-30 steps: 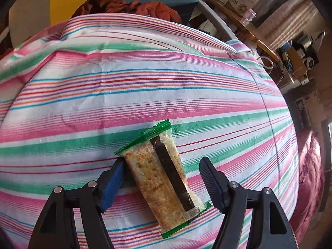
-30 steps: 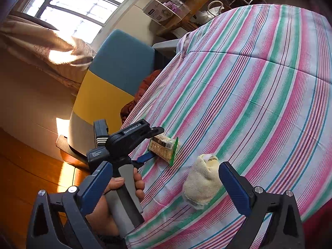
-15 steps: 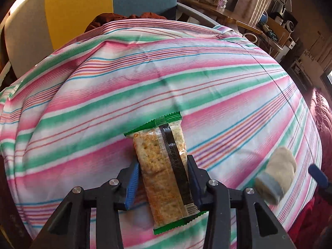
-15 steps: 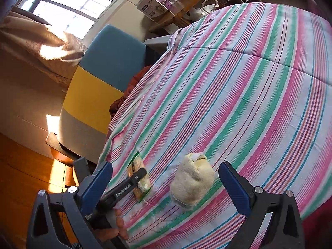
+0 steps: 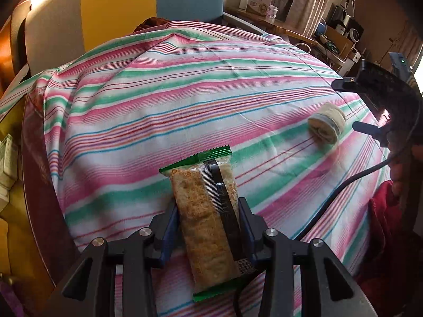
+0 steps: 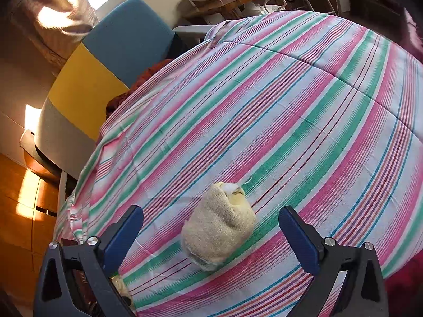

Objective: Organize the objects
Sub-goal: 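Grasp the rolled white sock with the right tool while the left tool holds the crackers, then carry the cracker packet with the left tool over the gold tray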

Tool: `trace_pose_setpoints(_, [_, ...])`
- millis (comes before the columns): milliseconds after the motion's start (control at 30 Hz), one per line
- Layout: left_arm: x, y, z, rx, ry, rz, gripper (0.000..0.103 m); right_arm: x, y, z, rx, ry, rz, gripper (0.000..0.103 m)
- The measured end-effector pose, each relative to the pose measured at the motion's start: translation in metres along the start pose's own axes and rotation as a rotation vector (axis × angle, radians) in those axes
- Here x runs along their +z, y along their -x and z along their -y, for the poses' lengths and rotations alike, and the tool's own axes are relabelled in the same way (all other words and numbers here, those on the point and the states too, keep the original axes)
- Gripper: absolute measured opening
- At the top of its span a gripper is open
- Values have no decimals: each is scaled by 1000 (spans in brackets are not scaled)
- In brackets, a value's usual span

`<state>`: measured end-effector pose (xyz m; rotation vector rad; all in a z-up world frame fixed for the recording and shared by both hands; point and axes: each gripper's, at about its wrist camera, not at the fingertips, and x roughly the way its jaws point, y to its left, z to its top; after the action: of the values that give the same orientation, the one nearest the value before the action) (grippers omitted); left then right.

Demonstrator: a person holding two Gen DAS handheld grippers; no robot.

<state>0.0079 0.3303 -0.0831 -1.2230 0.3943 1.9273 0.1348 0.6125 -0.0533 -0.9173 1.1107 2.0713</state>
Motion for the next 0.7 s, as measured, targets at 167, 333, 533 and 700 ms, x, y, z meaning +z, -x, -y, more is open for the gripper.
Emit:
trace_pose_setpoints(167, [-10,5,-4,-18,-2,19,42,-5,-4,-27,-100,178,22,103])
trace_pose_setpoints(333, [-11,4,-5,-27,-2,28,42,-20,-20,-49,-207,371,-15,103])
trace_pose_setpoints(533, [-15,2,-5,-25,-2,44,42,-26,-38,-41,-310,425,-96,72])
trace_pose_setpoints(700, [-17,2,-4,-13,-14,56,42,-26,-40,-43,-309,433,-100,72])
